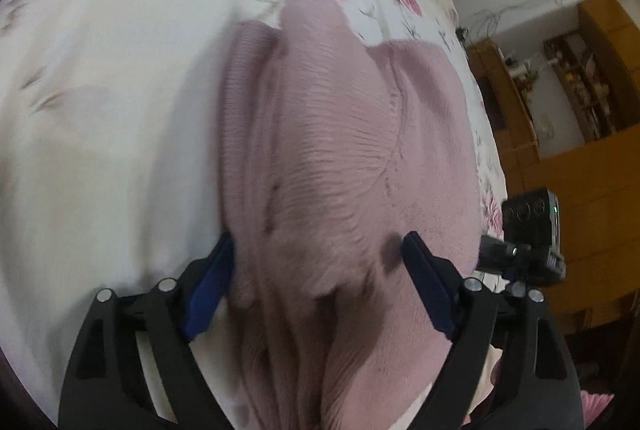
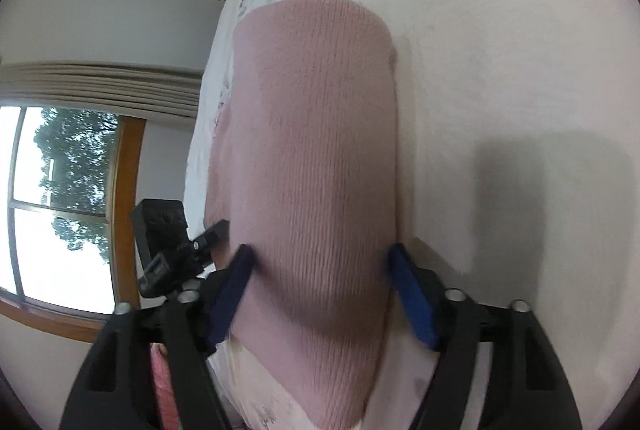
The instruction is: Fold small clothes
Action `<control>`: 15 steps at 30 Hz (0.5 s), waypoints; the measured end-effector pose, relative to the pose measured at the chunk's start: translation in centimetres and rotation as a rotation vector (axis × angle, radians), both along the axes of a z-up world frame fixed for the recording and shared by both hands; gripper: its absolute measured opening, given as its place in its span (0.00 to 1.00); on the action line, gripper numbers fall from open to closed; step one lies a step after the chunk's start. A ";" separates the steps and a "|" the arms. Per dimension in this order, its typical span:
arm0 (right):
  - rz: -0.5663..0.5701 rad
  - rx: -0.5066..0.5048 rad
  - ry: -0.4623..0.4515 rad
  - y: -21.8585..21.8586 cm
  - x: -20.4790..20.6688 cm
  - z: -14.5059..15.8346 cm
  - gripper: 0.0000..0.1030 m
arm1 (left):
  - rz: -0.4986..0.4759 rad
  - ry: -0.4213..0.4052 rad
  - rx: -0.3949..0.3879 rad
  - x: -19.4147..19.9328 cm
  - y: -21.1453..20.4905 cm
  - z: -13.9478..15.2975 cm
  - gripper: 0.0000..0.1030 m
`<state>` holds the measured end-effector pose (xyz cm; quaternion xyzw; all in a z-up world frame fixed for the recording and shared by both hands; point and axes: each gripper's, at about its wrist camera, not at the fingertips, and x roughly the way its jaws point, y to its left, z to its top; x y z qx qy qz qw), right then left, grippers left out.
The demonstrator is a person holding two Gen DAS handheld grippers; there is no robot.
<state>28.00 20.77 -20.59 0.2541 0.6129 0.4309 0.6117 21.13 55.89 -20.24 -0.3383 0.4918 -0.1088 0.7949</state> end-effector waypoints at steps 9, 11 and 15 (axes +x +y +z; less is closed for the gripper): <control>0.007 -0.013 -0.047 1.8 0.8 0.1 0.67 | 0.028 -0.011 -0.062 -0.1 -0.4 -1.0 0.53; 0.014 -0.005 -0.082 1.5 0.0 1.5 0.57 | 0.028 -0.022 -0.065 -0.4 -0.8 -0.7 0.50; 0.015 0.015 -0.105 0.2 -0.9 3.5 0.52 | 0.029 -0.054 -0.130 -1.3 -1.9 0.3 0.46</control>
